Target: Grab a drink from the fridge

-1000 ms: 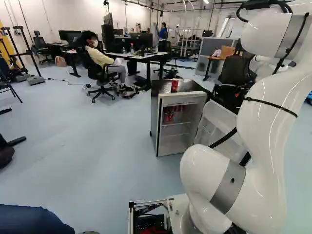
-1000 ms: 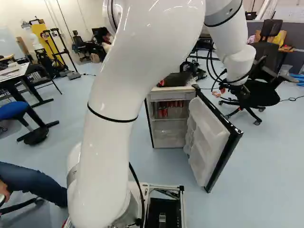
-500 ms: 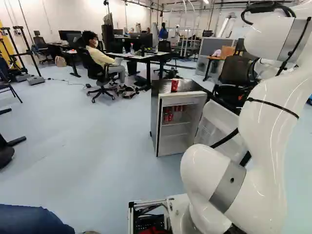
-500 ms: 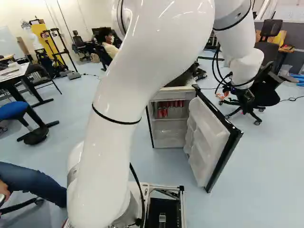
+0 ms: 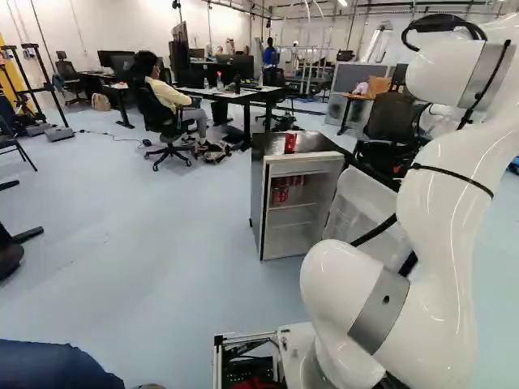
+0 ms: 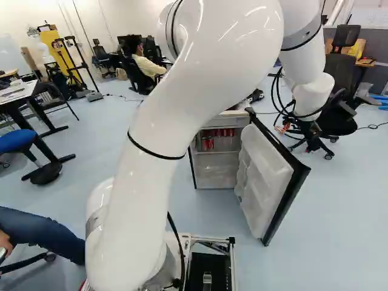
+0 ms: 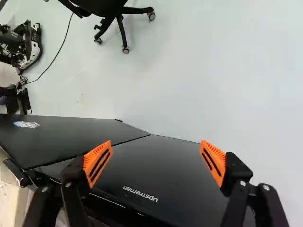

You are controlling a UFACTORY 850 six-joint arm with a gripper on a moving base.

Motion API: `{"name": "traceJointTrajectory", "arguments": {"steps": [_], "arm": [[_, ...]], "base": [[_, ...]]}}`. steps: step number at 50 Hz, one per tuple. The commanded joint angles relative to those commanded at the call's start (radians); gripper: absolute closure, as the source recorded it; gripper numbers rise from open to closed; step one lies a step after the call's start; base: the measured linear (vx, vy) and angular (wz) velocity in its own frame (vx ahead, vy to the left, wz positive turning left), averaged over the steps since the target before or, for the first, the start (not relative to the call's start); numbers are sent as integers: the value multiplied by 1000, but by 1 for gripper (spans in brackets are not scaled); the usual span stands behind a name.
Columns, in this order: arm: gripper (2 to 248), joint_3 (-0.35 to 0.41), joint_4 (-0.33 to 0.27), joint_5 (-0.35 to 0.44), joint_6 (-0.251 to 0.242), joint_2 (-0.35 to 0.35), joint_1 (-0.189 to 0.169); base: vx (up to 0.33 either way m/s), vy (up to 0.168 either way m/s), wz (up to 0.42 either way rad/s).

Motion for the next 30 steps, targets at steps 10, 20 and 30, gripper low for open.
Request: {"name": "traceJointTrajectory", "arguments": {"steps": [10, 20, 30], "arm": [[3, -1, 0, 0, 0, -5, 0], [3, 6, 0, 0, 0, 0, -4], [3, 24, 0, 0, 0, 13, -9]], "base": [[0, 0, 0], [0, 0, 0], [0, 0, 0]]}}
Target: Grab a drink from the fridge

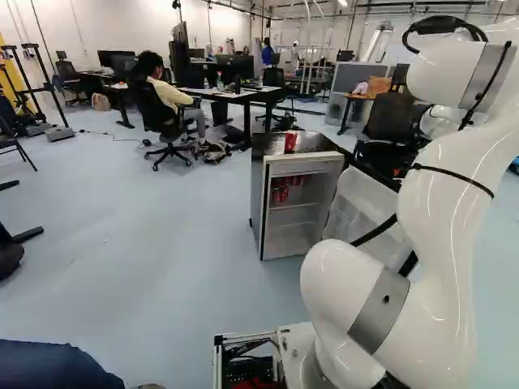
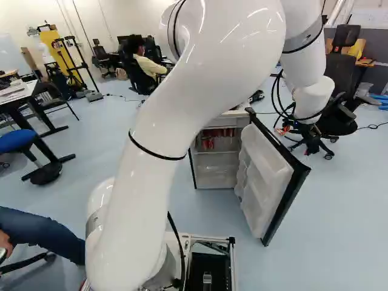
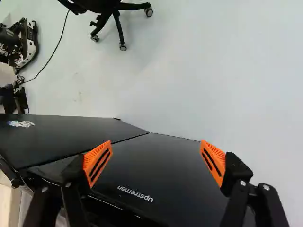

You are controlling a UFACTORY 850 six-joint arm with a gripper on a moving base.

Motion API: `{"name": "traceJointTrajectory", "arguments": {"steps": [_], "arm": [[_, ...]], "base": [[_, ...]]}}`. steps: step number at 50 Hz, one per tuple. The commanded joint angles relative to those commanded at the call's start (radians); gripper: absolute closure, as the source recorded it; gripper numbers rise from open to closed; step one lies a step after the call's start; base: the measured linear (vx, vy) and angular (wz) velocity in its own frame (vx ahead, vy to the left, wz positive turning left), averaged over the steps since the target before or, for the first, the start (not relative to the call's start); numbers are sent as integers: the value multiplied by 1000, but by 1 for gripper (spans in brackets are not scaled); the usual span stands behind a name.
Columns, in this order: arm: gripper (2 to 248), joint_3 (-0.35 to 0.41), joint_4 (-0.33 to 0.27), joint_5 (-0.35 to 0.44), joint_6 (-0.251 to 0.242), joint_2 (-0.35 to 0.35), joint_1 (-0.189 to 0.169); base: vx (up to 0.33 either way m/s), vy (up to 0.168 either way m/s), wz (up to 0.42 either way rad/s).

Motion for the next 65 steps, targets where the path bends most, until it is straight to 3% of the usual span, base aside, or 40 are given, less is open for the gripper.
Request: {"name": "traceJointTrajectory", "arguments": {"steps": [25, 65], "arm": [[3, 49, 0, -32, 0, 34, -7], [3, 136, 0, -123, 0, 95, 12]], "base": [[0, 0, 0], [0, 0, 0]]}}
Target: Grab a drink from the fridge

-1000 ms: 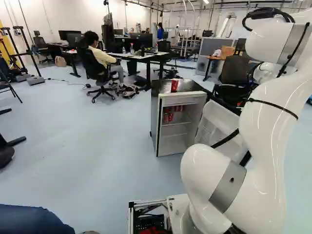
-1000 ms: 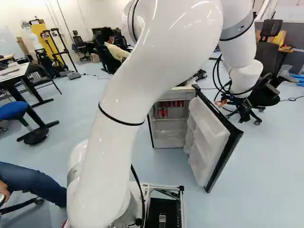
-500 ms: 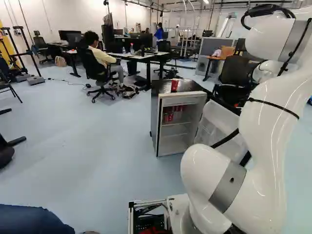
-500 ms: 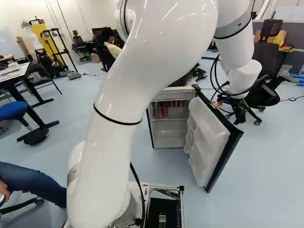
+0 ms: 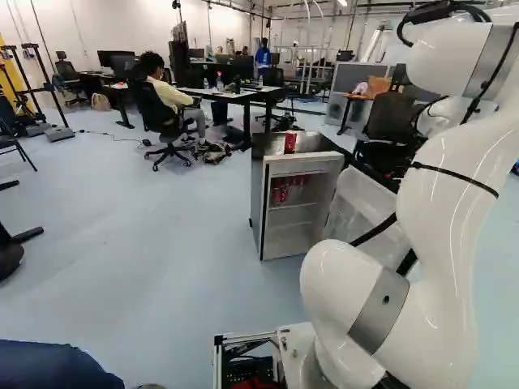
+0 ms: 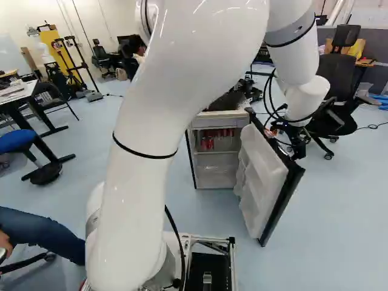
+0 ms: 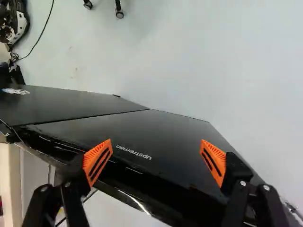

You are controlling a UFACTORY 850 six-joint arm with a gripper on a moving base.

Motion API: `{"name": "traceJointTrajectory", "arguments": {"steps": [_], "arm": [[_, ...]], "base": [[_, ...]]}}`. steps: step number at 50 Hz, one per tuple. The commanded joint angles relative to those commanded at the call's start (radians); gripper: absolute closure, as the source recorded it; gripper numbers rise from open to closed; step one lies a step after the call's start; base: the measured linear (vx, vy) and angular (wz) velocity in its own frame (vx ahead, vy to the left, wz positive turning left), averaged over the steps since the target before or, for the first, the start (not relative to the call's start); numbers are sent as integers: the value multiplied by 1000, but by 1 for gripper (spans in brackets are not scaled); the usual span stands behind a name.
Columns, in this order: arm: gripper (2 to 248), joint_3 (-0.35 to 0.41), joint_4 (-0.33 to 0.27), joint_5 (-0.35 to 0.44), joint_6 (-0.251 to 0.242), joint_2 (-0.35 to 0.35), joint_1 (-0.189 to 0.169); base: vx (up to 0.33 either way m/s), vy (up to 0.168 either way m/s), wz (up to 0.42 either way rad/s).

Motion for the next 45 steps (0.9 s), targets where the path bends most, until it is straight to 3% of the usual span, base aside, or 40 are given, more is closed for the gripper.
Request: {"name": "traceJointTrajectory", "arguments": {"steps": [45], "arm": [[3, 110, 0, -106, 0, 77, 35]], "base": [[0, 0, 0]]}}
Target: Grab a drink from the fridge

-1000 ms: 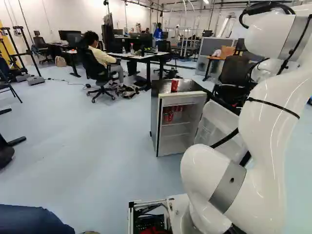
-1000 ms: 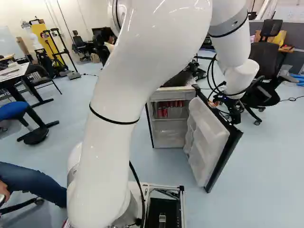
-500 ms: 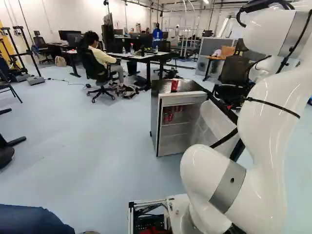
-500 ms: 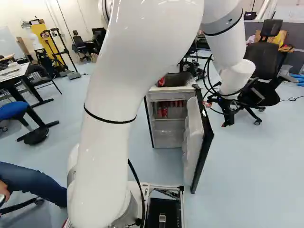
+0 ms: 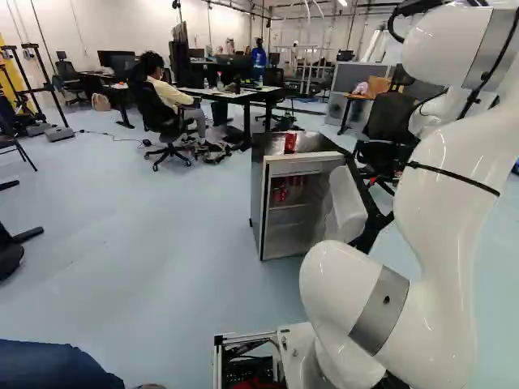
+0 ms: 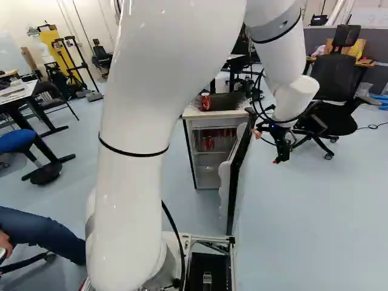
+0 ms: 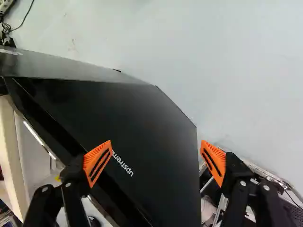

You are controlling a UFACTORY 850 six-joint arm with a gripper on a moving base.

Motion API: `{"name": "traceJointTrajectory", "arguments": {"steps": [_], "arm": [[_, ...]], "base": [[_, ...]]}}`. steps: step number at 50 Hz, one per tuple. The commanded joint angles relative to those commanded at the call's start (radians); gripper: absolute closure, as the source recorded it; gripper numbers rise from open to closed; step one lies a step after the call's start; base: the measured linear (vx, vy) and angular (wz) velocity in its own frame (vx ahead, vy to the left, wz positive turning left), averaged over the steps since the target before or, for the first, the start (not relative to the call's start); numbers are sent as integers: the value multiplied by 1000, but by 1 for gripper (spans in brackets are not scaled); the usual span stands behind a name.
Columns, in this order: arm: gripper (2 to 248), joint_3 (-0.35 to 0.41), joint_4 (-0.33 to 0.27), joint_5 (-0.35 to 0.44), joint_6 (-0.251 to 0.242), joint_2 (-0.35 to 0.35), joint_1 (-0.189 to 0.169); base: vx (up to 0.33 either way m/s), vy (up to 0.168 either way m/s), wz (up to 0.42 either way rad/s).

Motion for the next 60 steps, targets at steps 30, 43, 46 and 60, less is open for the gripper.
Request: {"name": "traceJointTrajectory", "arguments": {"steps": [30, 43, 46, 60], "arm": [[3, 83, 0, -53, 0, 59, 38], [3, 140, -9, -53, 0, 100, 53], [3, 155, -19, -53, 0, 111, 56], [3, 233, -123, -45, 0, 170, 67]], "base": [[0, 0, 0], [0, 0, 0], [0, 0, 0], [0, 0, 0]]}}
